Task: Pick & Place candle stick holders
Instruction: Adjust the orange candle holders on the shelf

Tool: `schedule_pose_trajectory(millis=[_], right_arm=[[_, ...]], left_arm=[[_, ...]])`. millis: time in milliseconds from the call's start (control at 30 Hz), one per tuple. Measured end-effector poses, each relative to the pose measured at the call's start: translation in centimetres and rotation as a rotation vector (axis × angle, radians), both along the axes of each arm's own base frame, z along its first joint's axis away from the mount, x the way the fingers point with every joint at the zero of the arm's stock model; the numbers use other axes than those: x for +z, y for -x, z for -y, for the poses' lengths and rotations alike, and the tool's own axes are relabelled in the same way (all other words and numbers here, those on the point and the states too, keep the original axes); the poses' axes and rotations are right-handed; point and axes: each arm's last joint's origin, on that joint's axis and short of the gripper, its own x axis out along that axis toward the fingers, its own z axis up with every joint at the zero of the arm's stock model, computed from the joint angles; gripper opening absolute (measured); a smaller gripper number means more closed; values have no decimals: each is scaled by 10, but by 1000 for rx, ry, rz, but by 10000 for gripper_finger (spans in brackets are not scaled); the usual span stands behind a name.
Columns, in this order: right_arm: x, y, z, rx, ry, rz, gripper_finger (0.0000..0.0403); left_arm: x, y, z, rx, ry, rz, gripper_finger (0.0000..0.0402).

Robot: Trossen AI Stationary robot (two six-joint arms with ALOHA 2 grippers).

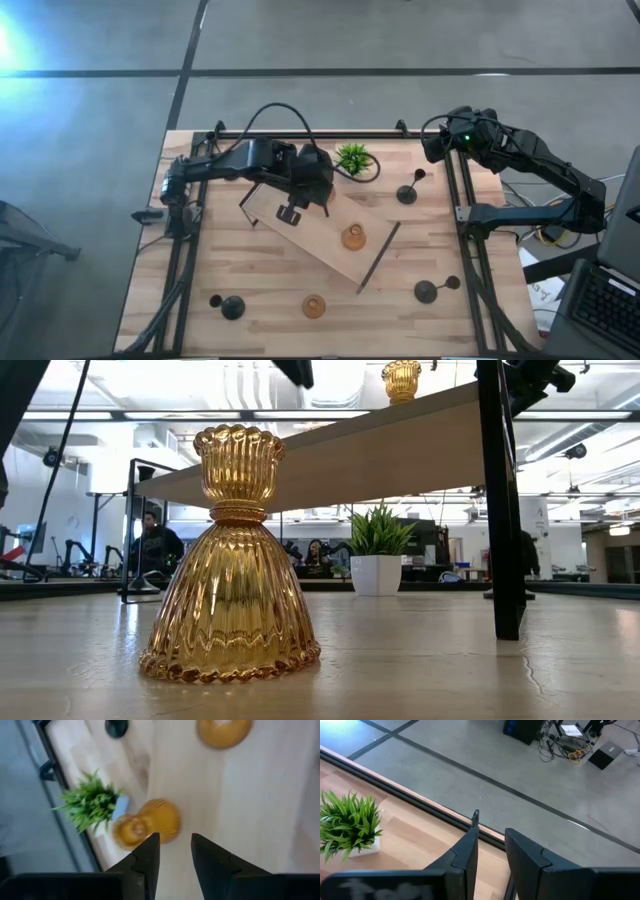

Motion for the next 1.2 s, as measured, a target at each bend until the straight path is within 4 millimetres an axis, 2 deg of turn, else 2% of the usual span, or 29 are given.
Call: schedule_pose_trajectory(millis=[100, 300, 467, 600, 767, 900, 1000, 1200], right_arm=[[0, 0, 0, 0, 0, 0, 98], [0, 0, 0, -2, -1, 2, 90], [0, 0, -1, 22, -17, 12, 83], [4, -5, -4, 211, -72, 66, 76], [16, -19, -6, 497, -82, 239, 60], [17, -33, -6, 621, -98, 265, 39], [9, -48, -6, 700, -135, 220, 21], [-10, -82, -1, 755, -194, 135, 8]], left_arm=[[2, 1, 1, -11, 51, 5, 115], [2, 2, 1, 8, 34, -8, 115], [6, 10, -2, 108, 46, -8, 115], [26, 33, -9, 230, 106, 72, 115], [57, 64, -13, 330, 179, 250, 114], [76, 88, -14, 378, 207, 373, 109], [84, 105, -14, 407, 213, 445, 102], [80, 126, -15, 448, 211, 533, 65]])
